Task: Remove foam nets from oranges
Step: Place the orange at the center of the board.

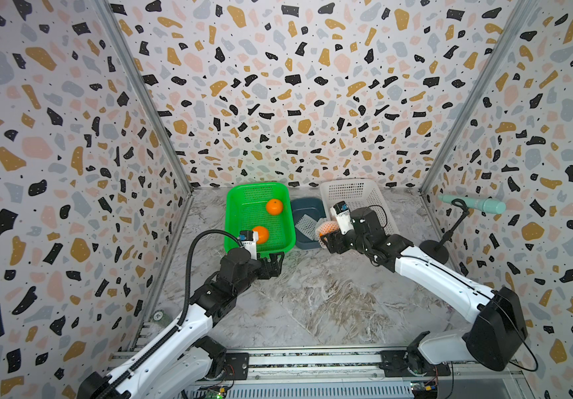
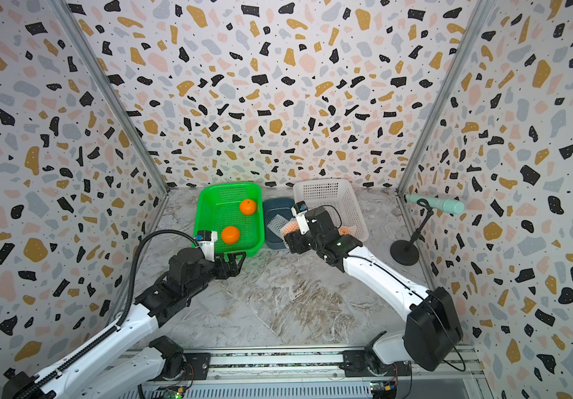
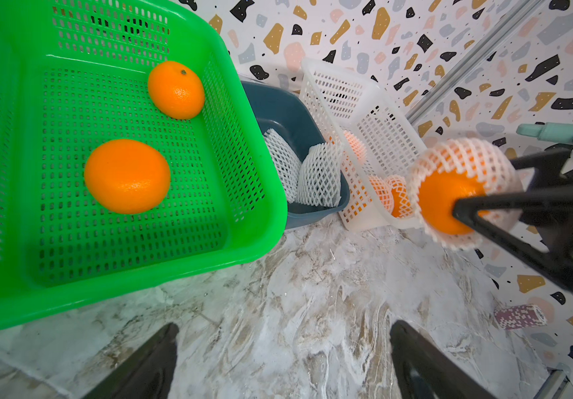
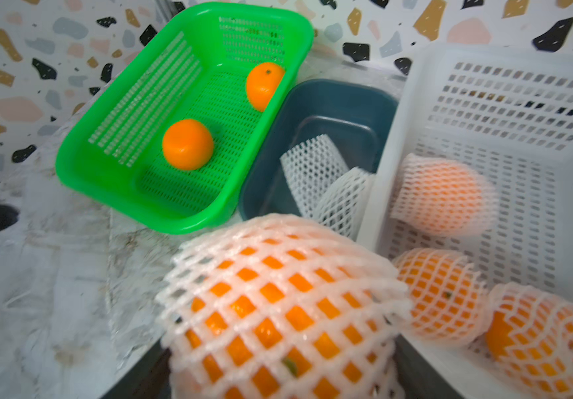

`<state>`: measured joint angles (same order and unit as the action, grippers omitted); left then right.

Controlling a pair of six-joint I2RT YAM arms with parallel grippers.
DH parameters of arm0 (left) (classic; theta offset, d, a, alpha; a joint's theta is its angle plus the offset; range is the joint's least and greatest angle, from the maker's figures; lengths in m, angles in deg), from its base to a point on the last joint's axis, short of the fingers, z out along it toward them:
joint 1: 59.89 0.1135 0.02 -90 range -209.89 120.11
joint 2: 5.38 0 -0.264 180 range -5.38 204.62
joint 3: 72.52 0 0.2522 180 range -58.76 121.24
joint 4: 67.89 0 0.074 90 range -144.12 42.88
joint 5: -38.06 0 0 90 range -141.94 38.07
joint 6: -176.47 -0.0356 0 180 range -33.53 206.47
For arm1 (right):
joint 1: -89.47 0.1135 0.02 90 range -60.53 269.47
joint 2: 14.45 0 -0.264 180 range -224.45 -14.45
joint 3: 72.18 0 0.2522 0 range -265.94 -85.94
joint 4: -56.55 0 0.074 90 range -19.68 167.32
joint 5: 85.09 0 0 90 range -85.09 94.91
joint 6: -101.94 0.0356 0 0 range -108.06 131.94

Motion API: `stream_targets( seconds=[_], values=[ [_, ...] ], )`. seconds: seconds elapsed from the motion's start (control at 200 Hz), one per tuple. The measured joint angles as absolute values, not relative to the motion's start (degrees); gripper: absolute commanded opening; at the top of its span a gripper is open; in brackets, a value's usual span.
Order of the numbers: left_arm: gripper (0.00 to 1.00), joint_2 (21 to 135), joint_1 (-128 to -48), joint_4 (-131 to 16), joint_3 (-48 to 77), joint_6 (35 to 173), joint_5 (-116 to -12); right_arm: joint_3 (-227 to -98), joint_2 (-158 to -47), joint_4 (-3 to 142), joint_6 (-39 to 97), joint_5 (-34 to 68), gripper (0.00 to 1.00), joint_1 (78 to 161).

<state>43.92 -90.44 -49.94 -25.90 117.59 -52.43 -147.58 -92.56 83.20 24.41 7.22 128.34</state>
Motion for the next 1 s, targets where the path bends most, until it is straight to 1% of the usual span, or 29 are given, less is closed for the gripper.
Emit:
stream_targets(
  seconds=[0.185,0.37,0.571,1.001],
  values=[
    [0.97,43.78,-90.44,-49.28,-25.59,117.56,-51.36,-138.86,-87.86,80.69,32.24,-0.39,0.78,139.2],
    [0.97,44.29,-90.44,-49.22,-25.31,117.56,-51.38,-133.11,-89.57,78.44,40.28,-9.37,0.78,146.68],
    [0.97,44.57,-90.44,-49.24,-25.07,117.61,-51.38,-132.7,-95.97,75.2,45.2,-13.96,0.78,147.88],
    [0.97,45.64,-90.44,-49.65,-25.07,117.8,-51.47,-132.7,-105.48,70.72,48.94,-15.27,0.8,148.71]
  ],
)
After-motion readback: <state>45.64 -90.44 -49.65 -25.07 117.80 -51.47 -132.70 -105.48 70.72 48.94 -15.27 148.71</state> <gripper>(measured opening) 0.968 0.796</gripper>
